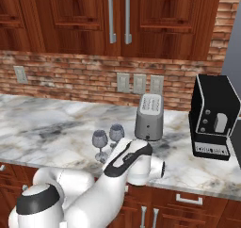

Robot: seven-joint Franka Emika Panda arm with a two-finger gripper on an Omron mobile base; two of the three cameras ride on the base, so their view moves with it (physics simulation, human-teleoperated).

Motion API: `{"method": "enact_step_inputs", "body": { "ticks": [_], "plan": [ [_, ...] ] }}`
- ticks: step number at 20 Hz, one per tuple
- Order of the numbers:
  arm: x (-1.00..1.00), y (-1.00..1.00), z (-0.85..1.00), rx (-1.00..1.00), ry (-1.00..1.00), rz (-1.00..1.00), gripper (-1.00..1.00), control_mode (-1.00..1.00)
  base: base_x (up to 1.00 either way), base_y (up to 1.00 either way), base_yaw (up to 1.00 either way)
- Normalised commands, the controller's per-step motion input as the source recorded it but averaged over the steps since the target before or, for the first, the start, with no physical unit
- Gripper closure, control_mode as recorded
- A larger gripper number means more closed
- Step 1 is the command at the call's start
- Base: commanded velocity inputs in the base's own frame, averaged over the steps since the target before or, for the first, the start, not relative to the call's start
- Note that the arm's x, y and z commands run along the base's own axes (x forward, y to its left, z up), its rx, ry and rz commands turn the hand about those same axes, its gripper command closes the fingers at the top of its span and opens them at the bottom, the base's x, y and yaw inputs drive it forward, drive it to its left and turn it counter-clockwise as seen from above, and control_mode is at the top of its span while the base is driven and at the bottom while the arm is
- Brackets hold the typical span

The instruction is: Retrieve the wine glasses from the counter and place one next to each plate.

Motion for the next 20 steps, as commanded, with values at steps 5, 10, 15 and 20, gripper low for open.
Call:
{"method": "enact_step_inputs", "body": {
  "ticks": [5,10,15,20],
  "plan": [
    [0.0,-0.16,-0.28,0.1,0.0,0.04,-1.0,-1.0,0.0,0.0,0.0],
    [0.14,-0.01,-0.07,0.01,0.0,-0.02,-1.0,-1.0,0.0,0.0,0.0],
    [0.3,0.0,-0.08,0.0,0.02,-0.02,-1.0,-1.0,0.0,0.0,0.0],
    [0.31,0.05,-0.21,0.0,0.02,-0.01,-1.0,-1.0,0.0,0.0,0.0]
  ]
}}
